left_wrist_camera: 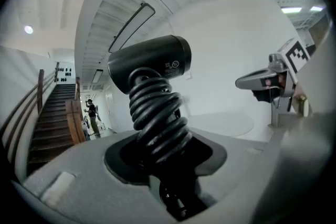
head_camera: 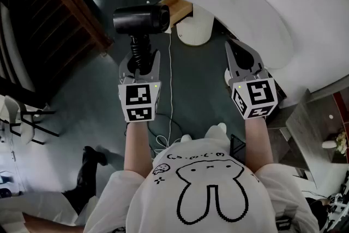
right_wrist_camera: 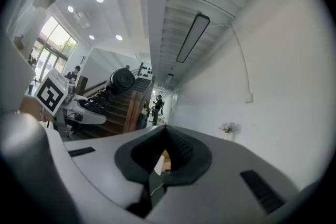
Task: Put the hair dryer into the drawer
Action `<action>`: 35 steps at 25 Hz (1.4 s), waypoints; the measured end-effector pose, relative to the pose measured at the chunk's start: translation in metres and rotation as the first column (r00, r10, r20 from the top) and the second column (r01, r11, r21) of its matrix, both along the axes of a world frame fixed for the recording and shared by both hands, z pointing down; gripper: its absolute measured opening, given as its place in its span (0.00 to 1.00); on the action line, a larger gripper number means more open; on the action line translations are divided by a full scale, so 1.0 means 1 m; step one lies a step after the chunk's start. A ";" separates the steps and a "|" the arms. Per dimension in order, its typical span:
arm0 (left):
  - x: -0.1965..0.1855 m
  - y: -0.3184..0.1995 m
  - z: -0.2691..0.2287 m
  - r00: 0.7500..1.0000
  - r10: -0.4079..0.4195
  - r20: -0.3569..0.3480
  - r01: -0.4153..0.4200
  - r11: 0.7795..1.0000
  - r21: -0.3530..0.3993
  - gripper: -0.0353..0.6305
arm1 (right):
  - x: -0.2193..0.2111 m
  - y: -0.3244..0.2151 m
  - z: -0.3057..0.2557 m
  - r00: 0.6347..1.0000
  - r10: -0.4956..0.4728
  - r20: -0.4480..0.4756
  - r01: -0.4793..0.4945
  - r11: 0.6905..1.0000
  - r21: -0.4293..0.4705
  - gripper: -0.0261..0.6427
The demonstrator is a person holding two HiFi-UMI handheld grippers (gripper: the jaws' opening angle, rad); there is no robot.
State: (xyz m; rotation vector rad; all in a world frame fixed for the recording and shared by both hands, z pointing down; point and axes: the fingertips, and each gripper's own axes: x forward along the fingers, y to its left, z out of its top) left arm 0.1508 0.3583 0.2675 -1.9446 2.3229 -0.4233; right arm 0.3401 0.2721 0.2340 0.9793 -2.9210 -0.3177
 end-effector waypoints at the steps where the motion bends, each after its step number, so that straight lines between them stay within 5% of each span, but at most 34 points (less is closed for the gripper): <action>1: 0.001 0.004 0.000 1.000 -0.003 -0.002 0.003 1.000 0.003 0.33 | 0.001 0.003 0.000 1.000 0.001 0.000 -0.001 1.000 0.000 0.04; 18: -0.027 -0.004 -0.058 0.999 -0.016 0.031 0.011 0.989 0.146 0.33 | -0.034 -0.007 -0.040 0.999 -0.040 -0.006 0.040 0.994 0.104 0.04; 35: -0.104 -0.167 -0.072 0.996 -0.086 -0.037 0.091 0.983 0.158 0.33 | -0.087 -0.198 -0.055 0.998 -0.046 0.048 0.041 0.996 0.083 0.04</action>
